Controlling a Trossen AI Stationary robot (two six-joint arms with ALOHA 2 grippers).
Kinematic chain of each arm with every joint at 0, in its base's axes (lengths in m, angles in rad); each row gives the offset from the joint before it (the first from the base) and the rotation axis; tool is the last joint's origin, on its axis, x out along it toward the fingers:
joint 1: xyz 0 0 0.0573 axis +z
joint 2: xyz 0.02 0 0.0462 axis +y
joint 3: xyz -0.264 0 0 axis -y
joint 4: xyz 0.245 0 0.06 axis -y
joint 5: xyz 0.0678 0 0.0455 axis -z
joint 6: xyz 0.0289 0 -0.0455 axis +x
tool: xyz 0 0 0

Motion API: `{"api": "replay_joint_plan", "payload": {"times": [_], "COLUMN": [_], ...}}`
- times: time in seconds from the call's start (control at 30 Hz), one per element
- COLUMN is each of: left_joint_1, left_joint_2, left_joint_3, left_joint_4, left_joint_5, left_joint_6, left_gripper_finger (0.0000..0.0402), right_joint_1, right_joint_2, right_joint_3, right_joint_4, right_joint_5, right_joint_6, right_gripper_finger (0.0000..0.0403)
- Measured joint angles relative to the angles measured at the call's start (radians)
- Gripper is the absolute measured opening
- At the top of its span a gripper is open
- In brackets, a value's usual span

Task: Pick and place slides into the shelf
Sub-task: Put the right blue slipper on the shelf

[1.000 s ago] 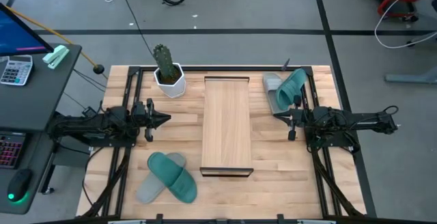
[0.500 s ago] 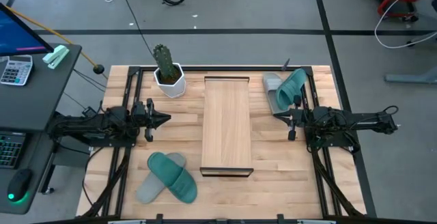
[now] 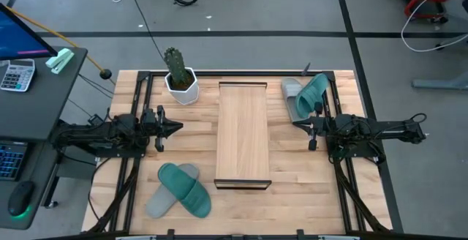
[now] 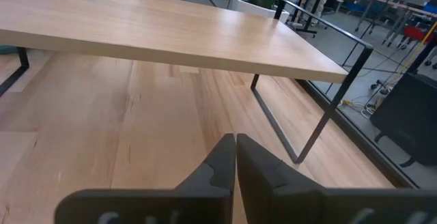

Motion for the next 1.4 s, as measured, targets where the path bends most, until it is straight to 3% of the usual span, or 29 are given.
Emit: {"api": "replay_joint_plan", "payload": {"times": [0.13,0.23,0.4,0.57,0.67,1.4], "left_joint_1": [0.000,0.000,0.000,0.000,0.000,0.000], "left_joint_2": [0.000,0.000,0.000,0.000,0.000,0.000], "left_joint_3": [0.000,0.000,0.000,0.000,0.000,0.000], "left_joint_4": [0.001,0.002,0.008,0.010,0.011,0.010], "left_joint_5": [0.000,0.000,-0.002,-0.001,0.000,0.000], "left_joint_6": [0.000,-0.015,-0.152,-0.333,-0.405,-0.515], "left_gripper_finger": [0.0034,0.0029,0.0029,0.0031,0.0028,0.0032], "right_joint_1": [0.000,0.000,0.000,0.000,-0.003,-0.004], "right_joint_2": [0.000,0.000,0.000,0.000,0.000,0.000], "right_joint_3": [0.000,0.000,0.000,0.000,0.000,0.000], "right_joint_4": [0.002,0.002,0.005,0.025,0.024,0.062], "right_joint_5": [0.000,-0.001,-0.001,-0.001,-0.001,0.071], "right_joint_6": [0.009,0.121,0.481,0.989,1.172,1.409], "right_gripper_finger": [0.0023,0.0023,0.0023,0.0023,0.0023,0.0023]}}
